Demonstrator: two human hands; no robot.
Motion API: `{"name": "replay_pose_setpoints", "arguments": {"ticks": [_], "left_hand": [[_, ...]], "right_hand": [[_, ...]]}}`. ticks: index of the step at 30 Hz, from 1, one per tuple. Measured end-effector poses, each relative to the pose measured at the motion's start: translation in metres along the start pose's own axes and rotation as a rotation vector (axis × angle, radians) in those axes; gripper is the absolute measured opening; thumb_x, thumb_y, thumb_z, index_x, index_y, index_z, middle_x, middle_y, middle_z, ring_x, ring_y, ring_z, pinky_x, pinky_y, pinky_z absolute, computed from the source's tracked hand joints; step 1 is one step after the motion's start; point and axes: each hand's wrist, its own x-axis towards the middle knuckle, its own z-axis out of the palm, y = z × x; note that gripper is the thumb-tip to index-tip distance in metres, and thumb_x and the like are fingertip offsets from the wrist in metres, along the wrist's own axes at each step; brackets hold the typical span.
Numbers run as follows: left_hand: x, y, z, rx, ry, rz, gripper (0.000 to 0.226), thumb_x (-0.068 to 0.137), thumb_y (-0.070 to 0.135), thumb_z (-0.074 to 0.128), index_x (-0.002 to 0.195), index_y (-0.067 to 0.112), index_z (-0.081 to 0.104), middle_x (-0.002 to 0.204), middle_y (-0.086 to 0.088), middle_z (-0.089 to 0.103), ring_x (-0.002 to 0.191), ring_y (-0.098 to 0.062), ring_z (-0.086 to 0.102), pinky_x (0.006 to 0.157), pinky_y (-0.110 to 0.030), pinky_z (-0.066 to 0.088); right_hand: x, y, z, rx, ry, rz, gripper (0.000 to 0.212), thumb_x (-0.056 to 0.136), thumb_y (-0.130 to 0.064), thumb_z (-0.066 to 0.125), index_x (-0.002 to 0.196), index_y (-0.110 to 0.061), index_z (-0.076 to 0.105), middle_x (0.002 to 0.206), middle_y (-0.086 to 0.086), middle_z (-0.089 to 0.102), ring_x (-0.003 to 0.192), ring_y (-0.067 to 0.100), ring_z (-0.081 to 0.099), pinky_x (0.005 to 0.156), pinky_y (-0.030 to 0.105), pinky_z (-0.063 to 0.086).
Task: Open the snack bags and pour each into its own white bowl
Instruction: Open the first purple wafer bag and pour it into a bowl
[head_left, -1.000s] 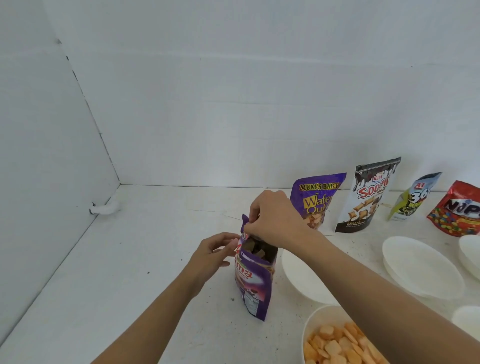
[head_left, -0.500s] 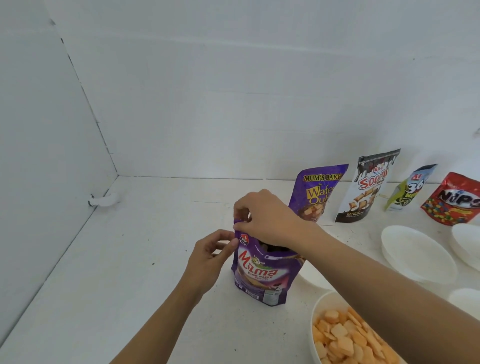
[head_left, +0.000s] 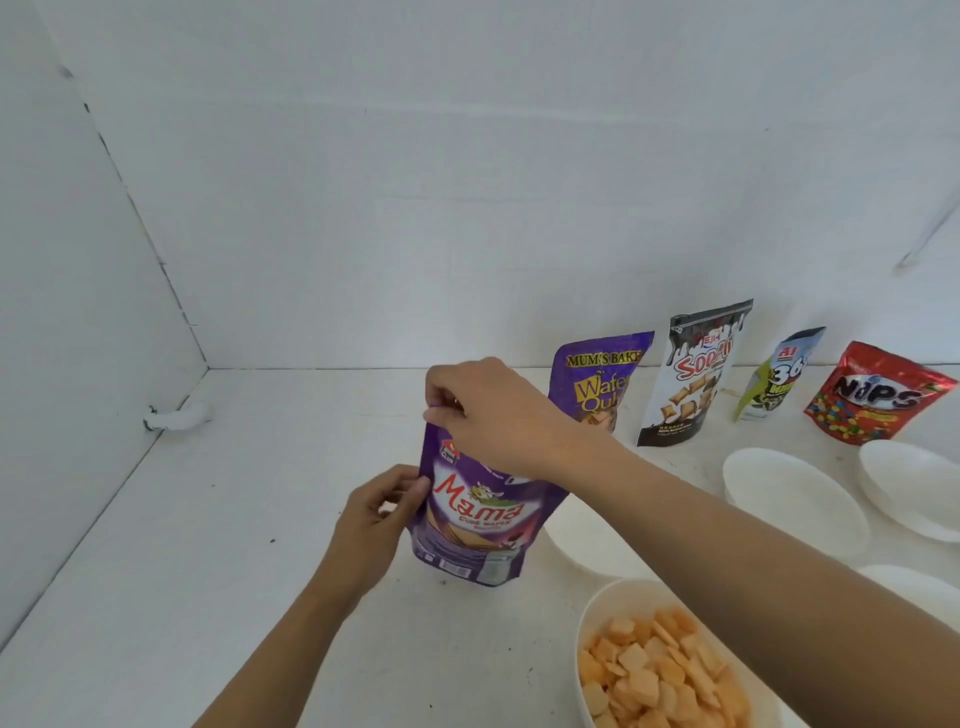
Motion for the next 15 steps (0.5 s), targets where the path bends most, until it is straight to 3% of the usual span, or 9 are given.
{"name": "replay_pose_setpoints", "arguments": {"ticks": [3, 7, 11, 15], "left_hand": [[0.004, 0.019, 0.002, 0.005, 0.065, 0.08, 0.025, 0.093, 0.03, 0.05, 0.104, 0.017, 0.069, 0.095, 0.007, 0.075, 0.092, -0.011, 0.071, 0.074, -0.031, 0.061], [0.006, 0.035, 0.014, 0.071, 0.128, 0.122, 0.018, 0.096, 0.039, 0.057, 0.1, 0.029, 0.072, 0.099, 0.005, 0.075, 0.096, -0.02, 0.07, 0.083, -0.057, 0.055], [0.004, 0.06, 0.053, 0.062, 0.147, 0.132, 0.015, 0.094, 0.033, 0.057, 0.095, 0.035, 0.072, 0.098, 0.006, 0.076, 0.096, -0.018, 0.071, 0.082, -0.052, 0.058], [0.006, 0.085, 0.1, 0.063, 0.192, 0.171, 0.017, 0.095, 0.026, 0.056, 0.095, 0.025, 0.073, 0.093, 0.007, 0.076, 0.09, -0.014, 0.072, 0.072, -0.029, 0.058]], "right_hand": [[-0.002, 0.002, -0.025, 0.092, 0.05, -0.021, 0.016, 0.099, -0.021, 0.058, 0.084, -0.014, 0.057, 0.068, -0.01, 0.051, 0.063, 0.007, 0.048, 0.057, 0.024, 0.033], [-0.019, 0.016, -0.06, 0.166, 0.147, -0.069, 0.015, 0.098, -0.021, 0.059, 0.088, -0.011, 0.06, 0.077, -0.002, 0.063, 0.072, 0.013, 0.057, 0.061, 0.025, 0.042], [-0.043, 0.042, -0.09, 0.198, 0.217, -0.11, 0.013, 0.099, -0.022, 0.059, 0.093, -0.01, 0.061, 0.084, 0.003, 0.067, 0.078, 0.018, 0.061, 0.07, 0.034, 0.052], [-0.074, 0.073, -0.123, 0.216, 0.232, -0.12, 0.013, 0.101, -0.023, 0.056, 0.101, -0.01, 0.058, 0.093, 0.004, 0.068, 0.086, 0.019, 0.063, 0.076, 0.041, 0.057]]}}
